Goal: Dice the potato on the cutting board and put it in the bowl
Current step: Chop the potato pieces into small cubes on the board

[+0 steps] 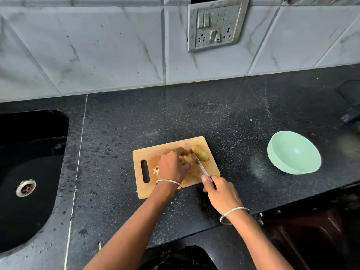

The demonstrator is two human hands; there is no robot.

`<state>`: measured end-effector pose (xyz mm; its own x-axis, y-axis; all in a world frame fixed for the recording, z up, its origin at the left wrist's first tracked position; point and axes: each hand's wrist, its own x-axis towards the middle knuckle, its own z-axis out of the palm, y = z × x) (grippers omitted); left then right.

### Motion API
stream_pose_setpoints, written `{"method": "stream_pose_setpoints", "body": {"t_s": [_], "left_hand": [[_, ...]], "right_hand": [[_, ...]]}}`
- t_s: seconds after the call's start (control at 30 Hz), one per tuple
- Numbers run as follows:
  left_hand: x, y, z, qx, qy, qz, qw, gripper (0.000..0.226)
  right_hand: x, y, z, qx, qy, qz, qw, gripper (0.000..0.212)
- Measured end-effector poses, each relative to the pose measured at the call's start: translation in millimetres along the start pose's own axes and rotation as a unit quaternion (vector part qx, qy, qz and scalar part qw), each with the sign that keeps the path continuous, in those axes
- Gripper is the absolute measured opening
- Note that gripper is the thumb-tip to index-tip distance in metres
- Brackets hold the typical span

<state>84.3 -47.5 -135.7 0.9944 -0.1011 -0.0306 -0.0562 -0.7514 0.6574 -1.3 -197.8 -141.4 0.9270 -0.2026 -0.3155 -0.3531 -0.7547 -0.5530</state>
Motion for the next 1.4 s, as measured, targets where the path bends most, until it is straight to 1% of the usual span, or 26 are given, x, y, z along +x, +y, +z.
{"method": "stream_pose_setpoints", "body": {"t_s": [0.1,0.23,0.4,0.6,0.77,0.87,1.0,1.13,1.23,1.4], "left_hand": [[1.0,-0.2,6.5,0.006,0.015,-0.003,1.000,0.024],[1.2,-3.1,11.0,0.012,0.029,0.012,0.999,0.020],[1.8,-9.5,8.6,0.019,0.025,0.020,0.999,0.018],[2.2,-15.0,4.2,-0.016,0.014,0.024,0.999,0.016],[3.2,-17.7,1.4,-0.021,0.009,0.025,0.999,0.015],[3.0,-25.4,1.2,-0.029,0.007,0.012,0.999,0.017],[2.8,-34.7,1.3,-0.048,-0.009,-0.026,0.998,0.028],[5.3,-32.3,1.5,-0.036,-0.017,-0.033,0.999,0.035],[6.0,-29.5,3.3,-0.013,-0.015,-0.037,0.999,0.037],[5.6,-31.0,7.3,0.006,0.000,-0.052,0.999,0.031]], "right_hand": [[-0.8,4.8,3.9,-0.004,-0.007,0.006,1.000,0.049],[-0.5,6.1,4.9,-0.011,-0.011,0.010,1.000,0.049],[-0.4,5.7,4.4,-0.011,-0.014,0.013,1.000,0.048],[-1.7,4.5,3.3,-0.005,-0.018,0.013,1.000,0.047],[-3.1,4.1,1.3,-0.001,-0.024,0.015,1.000,0.048],[-3.1,3.4,-1.2,-0.002,-0.024,0.014,1.000,0.048],[-4.4,0.9,-0.9,-0.006,-0.008,-0.001,1.000,0.049],[-8.1,-5.7,5.3,-0.017,-0.013,-0.010,1.000,0.048],[-12.3,-11.0,9.9,-0.035,-0.018,-0.009,0.999,0.046],[-19.5,-17.5,12.1,-0.080,-0.024,-0.014,0.996,0.038]]}}
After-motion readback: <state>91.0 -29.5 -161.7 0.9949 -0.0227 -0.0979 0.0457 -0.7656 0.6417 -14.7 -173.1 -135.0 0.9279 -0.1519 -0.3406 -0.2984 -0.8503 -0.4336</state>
